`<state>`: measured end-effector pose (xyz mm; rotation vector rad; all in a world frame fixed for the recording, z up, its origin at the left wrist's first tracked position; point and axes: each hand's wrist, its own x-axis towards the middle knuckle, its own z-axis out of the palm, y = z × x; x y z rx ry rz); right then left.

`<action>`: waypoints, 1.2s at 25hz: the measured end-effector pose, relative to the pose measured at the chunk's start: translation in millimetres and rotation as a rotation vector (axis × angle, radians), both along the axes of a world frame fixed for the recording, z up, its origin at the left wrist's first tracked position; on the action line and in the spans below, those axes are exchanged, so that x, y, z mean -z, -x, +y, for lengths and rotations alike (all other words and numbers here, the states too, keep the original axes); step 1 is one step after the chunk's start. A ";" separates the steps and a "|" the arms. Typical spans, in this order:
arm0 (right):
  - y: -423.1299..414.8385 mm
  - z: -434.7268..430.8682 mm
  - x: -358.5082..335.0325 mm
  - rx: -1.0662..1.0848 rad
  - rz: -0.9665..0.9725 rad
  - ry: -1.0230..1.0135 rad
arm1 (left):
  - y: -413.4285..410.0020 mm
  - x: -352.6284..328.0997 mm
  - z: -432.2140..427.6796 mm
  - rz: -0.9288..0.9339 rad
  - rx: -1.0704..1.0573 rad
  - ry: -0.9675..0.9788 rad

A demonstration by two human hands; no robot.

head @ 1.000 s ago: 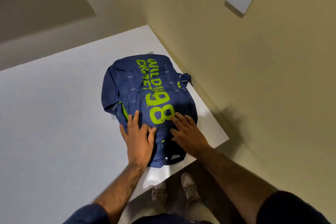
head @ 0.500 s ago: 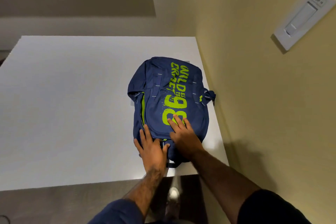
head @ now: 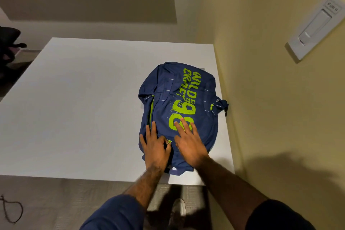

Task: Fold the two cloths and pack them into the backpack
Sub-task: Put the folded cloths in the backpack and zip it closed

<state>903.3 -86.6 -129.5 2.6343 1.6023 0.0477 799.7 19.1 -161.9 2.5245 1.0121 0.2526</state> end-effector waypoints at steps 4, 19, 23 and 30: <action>2.8 15.2 -0.1 -0.015 -0.054 0.039 | 13.0 -4.9 1.4 -0.011 0.062 -0.085; 15.2 38.6 -2.2 0.054 -0.019 0.166 | 16.6 -11.7 82.9 -0.014 0.069 -0.164; 24.1 84.0 -11.0 0.003 0.021 0.104 | 20.9 -17.4 82.0 -0.043 0.112 -0.226; 24.8 88.9 -12.3 -0.006 0.022 0.165 | 8.2 -18.4 111.3 0.056 0.271 -0.362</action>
